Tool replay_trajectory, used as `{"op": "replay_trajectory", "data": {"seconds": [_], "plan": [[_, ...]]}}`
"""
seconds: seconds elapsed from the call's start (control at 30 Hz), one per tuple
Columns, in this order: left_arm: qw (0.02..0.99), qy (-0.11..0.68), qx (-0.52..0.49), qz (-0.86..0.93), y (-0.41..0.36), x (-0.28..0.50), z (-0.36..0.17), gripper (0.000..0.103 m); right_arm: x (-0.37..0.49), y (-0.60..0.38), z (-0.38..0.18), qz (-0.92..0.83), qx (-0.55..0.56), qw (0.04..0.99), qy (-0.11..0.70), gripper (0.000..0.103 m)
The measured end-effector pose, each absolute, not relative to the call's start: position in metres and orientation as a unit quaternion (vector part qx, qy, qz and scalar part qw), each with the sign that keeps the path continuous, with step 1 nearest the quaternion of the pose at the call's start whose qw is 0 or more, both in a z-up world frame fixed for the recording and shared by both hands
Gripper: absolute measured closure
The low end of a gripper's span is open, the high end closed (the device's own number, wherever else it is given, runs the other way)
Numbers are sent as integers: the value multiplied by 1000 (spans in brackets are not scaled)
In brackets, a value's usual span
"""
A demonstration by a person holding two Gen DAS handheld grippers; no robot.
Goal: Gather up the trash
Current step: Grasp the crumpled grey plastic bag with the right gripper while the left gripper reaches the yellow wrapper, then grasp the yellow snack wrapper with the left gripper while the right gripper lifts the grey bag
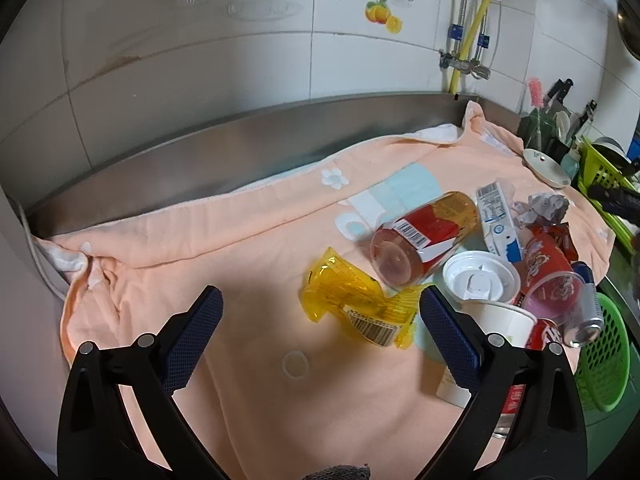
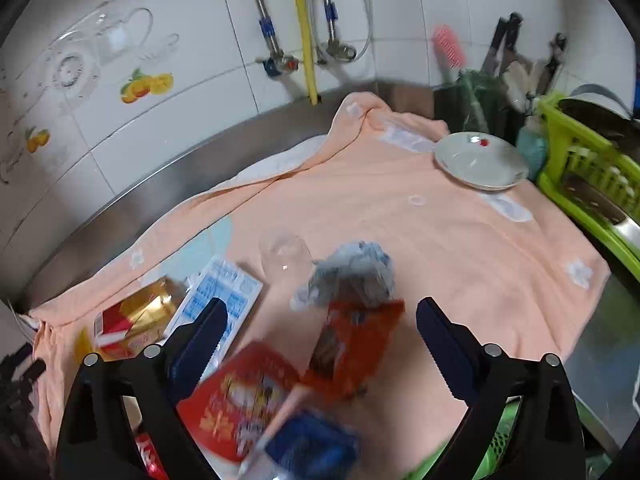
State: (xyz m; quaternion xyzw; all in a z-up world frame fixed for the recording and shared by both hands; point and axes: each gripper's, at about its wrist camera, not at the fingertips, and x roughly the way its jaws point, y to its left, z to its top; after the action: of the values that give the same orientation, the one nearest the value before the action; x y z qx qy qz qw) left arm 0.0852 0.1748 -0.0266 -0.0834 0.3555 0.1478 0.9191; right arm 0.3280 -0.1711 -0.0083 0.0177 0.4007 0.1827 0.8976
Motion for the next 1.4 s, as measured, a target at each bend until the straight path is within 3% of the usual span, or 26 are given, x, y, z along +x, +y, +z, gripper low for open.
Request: {"op": "replay_trajectory", "data": {"seconds": [0.53,1.0,1.4], "plan": [[907,409,-59,75,172,114,-61,9,414,-142,-77,154,-36,864,478,20],[894,438,-75,53,161,126,-77,9,415,-135,-87,153,-72,865,473,54],[850,450,-247,117,191,133,-74,9,409,-137,-79,163,-60,875,452,56]]}}
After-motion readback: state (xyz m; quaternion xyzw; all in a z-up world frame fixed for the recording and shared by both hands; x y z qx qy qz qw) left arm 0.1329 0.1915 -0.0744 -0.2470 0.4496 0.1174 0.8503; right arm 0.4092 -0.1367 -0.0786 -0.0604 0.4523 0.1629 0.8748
